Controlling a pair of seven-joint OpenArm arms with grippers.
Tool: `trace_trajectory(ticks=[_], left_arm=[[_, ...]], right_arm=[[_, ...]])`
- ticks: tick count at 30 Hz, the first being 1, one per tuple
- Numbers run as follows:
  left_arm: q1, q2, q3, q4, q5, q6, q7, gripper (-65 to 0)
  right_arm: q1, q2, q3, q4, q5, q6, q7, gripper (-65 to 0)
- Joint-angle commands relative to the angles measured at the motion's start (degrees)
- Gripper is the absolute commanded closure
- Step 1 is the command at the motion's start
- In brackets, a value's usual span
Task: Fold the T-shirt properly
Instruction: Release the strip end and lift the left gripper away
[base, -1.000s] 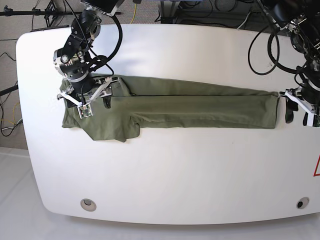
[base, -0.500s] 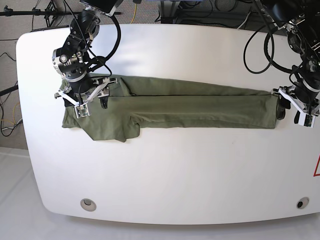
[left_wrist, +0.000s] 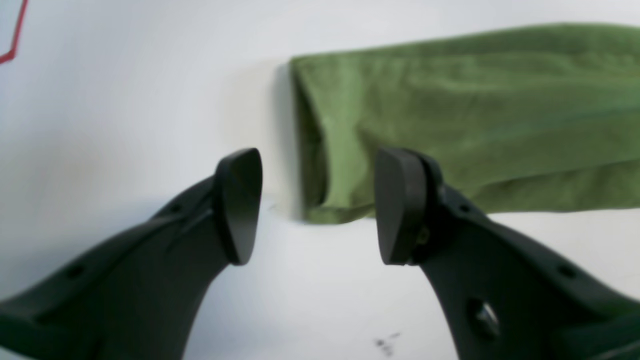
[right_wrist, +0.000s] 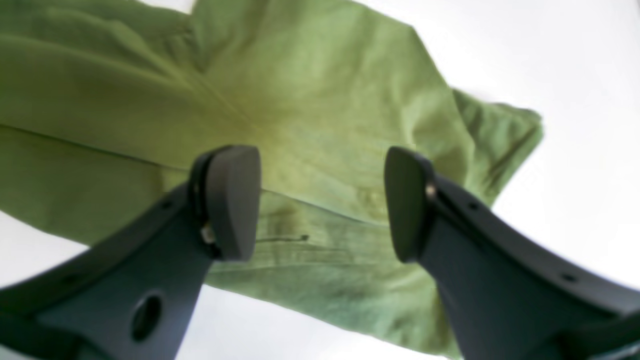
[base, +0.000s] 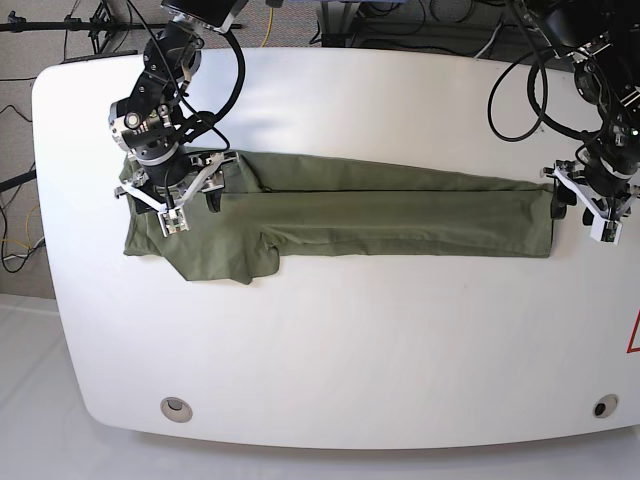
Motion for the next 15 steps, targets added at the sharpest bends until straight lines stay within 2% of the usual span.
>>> trace_trajectory(ticks=[1, 11, 12, 15], left_arm=[[-1.20, -1.10, -0.19, 4.24, -1.24, 0.08, -1.97, -32.4], [-2.70, -1.19, -2.38, 7.14, -1.24, 0.08, -1.97, -32.4], [-2.96, -1.19, -3.09, 7.06, -1.15, 0.08, -1.97, -32.4], [-3.67, -1.19, -6.34, 6.97, -1.15, 0.08, -1.97, -32.4]], right_arm=[[1.04, 1.79, 0.03, 2.40, 1.08, -0.10, 1.53, -37.4], [2.18, 2.76, 0.46, -0.85, 0.90, -0.32, 1.53, -36.7], [2.18, 2.76, 0.46, -1.29, 0.90, -0.32, 1.53, -35.8], [2.35, 2.76, 0.46, -2.96, 0.90, -0.40, 1.53, -26.1]])
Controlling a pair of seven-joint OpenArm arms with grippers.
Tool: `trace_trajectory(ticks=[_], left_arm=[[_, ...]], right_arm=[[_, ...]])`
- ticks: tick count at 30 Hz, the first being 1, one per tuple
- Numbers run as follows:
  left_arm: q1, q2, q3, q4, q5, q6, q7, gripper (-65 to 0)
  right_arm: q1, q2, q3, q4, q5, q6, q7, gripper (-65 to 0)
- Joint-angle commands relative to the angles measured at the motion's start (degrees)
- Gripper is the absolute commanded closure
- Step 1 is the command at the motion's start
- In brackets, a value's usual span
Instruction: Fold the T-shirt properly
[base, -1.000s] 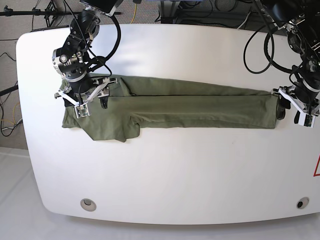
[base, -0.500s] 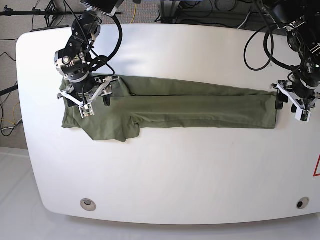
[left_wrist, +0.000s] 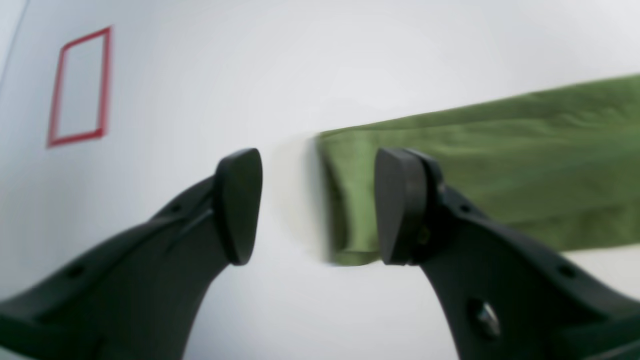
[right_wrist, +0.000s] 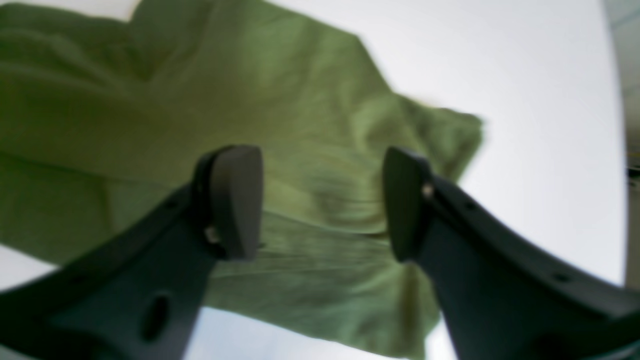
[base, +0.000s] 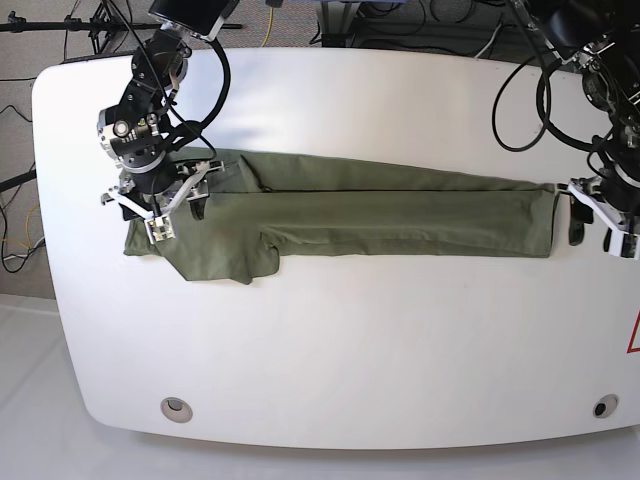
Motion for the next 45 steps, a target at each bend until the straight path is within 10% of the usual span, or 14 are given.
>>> trace_trajectory(ticks=[1, 5, 45], left_arm=[[-1.37, -1.19, -2.89, 0.85, -0.67, 0.19, -1.29, -32.4], [-1.55, -1.19, -5.62, 0.85, -0.76, 0.19, -1.38, -32.4], [-5.77, -1.10, -9.40, -25.53, -0.85, -0.03, -11.31, -32.4]], right_arm=[[1.00, 0.22, -0.02, -0.58, 0.90, 0.16, 1.37, -20.4], [2.67, 0.22, -0.02, -3.22, 0.90, 0.16, 1.37, 0.0], [4.34, 1.89, -0.37, -17.11, 0.81, 0.08, 5.59, 0.0]])
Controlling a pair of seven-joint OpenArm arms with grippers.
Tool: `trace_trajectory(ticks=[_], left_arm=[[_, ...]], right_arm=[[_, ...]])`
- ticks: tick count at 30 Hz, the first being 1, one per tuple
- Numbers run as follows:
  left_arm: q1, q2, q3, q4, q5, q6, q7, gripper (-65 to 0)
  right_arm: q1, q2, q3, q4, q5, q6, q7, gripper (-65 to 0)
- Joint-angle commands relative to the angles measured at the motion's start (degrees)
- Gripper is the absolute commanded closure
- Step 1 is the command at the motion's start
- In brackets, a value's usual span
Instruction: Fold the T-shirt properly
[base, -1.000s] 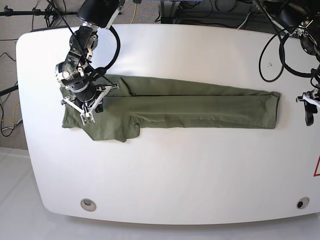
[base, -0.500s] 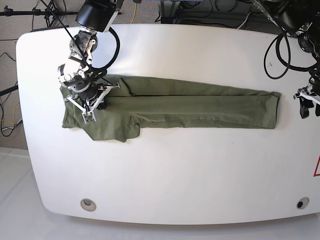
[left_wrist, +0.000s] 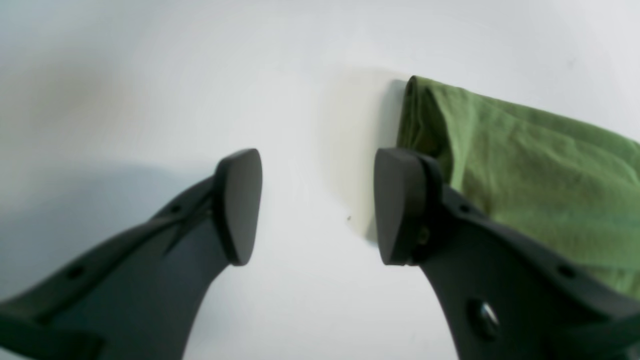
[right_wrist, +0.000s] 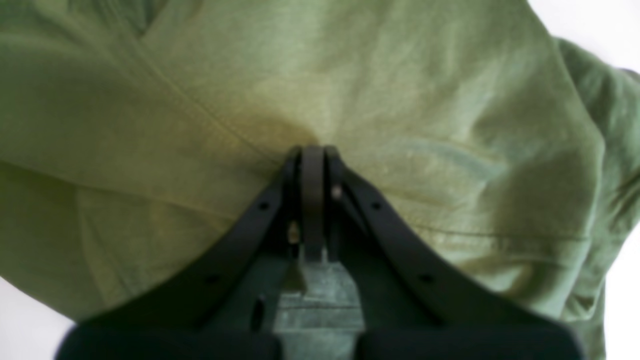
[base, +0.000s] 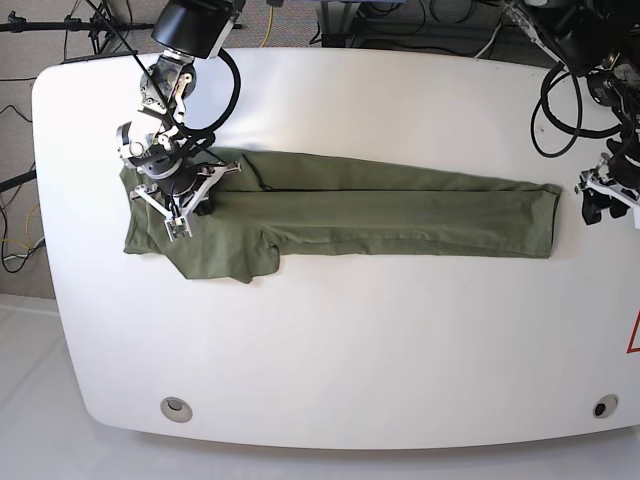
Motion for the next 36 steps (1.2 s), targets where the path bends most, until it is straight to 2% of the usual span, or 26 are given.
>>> trace_trajectory(ticks=[1, 13, 36], left_arm=[[-1.66, -1.12, -0.07, 0.20, -1.42, -0.14, -1.68, -32.4], [-3.86, -0.94, 1.34, -0.59, -1.42, -0.14, -1.68, -32.4], [-7.90, -0.94, 7.32, -12.46, -1.42, -0.14, -1.85, -32.8]], right_arm=[[0.25, 0.25, -0.26, 0.81, 0.42, 0.16, 0.17, 0.0], [-0.01, 0.25, -0.26, 0.81, 0.42, 0.25, 0.17, 0.0], [-0.71, 0.25, -0.26, 1.16, 0.42, 0.52, 0.00, 0.0]])
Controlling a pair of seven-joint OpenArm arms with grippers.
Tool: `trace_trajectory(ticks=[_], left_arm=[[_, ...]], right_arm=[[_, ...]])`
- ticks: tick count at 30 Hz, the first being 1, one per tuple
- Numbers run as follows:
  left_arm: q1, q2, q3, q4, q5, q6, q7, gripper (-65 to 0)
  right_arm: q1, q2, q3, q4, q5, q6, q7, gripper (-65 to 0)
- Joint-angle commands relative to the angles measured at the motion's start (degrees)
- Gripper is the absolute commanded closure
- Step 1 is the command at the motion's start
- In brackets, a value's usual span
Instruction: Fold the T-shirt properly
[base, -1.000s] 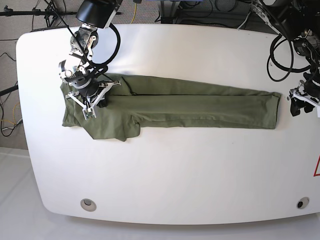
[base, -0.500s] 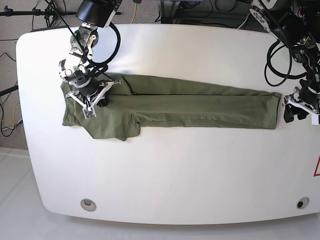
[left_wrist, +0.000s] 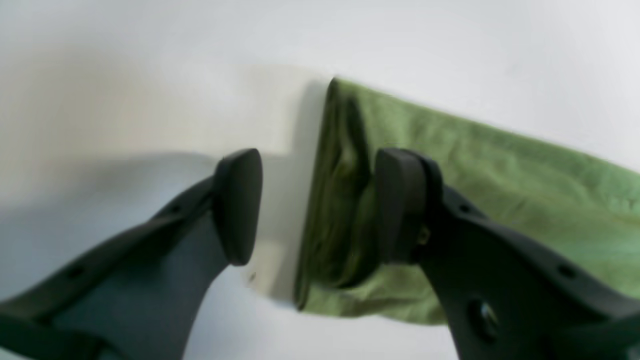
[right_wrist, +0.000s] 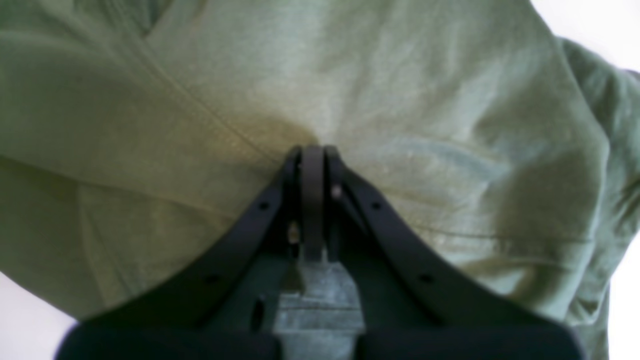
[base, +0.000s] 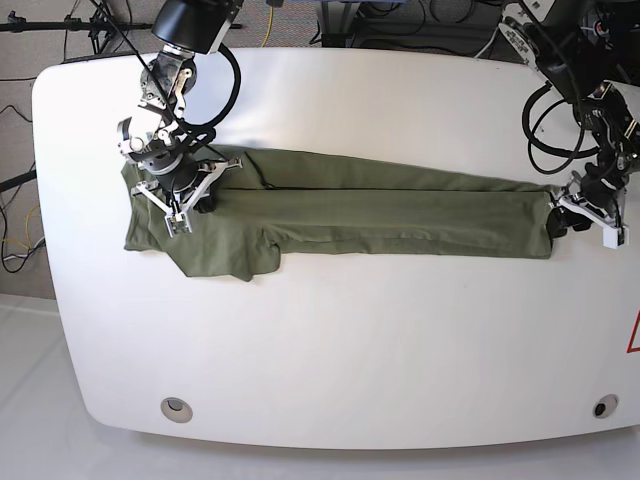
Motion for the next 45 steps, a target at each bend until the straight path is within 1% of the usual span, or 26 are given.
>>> trace_trajectory(ticks=[1, 16, 26, 28, 30, 31, 32, 34, 42, 45], left_arm=[[-1.72, -1.01, 1.27, 0.06, -1.00, -0.19, -1.35, -32.8], [-2.07, -0.83, 4.17, -4.77, -1.09, -0.19, -1.61, -33.0], [-1.54, -0.13, 4.17, -5.74, -1.09, -0.19, -3.81, -32.2], [-1.54, -0.13, 4.17, -5.74, -1.00, -0.19, -3.90, -28.8], [-1.54, -0.13, 4.17, -5.74, -0.83, -0.19, -3.81, -20.5], [-1.54, -0.13, 4.17, -5.74, -0.83, -0.19, -3.72, -15.0], [-1.54, -0.13, 4.17, -5.74, -0.74, -0.19, -3.72, -8.0], [-1.54, -0.13, 4.17, -5.74, -0.74, -0.19, -3.72, 0.0], [-1.54, -0.13, 6.19, -5.21, -1.00, -0.19, -3.46, -0.1], [-1.63, -0.13, 6.19, -4.16, -1.09, -0.19, -2.05, -0.1]], right_arm=[[0.38, 0.25, -0.11, 0.79, -0.41, 0.49, -0.61, 0.0], [0.38, 0.34, -0.11, 0.88, -0.41, 0.49, -0.61, 0.0], [0.38, 0.78, -0.11, 0.88, -0.41, 0.54, -0.61, 0.0], [0.38, 0.87, -0.11, 0.88, -0.41, 0.54, -0.61, 0.0], [0.38, 0.87, -0.11, 0.88, -0.41, 0.54, -0.61, 0.0], [0.38, 0.96, -0.11, 0.88, -0.41, 0.54, -0.61, 0.0], [0.38, 0.96, -0.11, 0.88, -0.41, 0.54, -0.61, 0.0], [0.38, 0.96, -0.11, 0.88, -0.41, 0.54, -0.61, 0.0], [0.38, 0.96, -0.11, 0.88, -0.41, 0.54, -0.61, 0.0], [0.38, 0.96, -0.11, 0.88, -0.41, 0.54, -0.61, 0.0]])
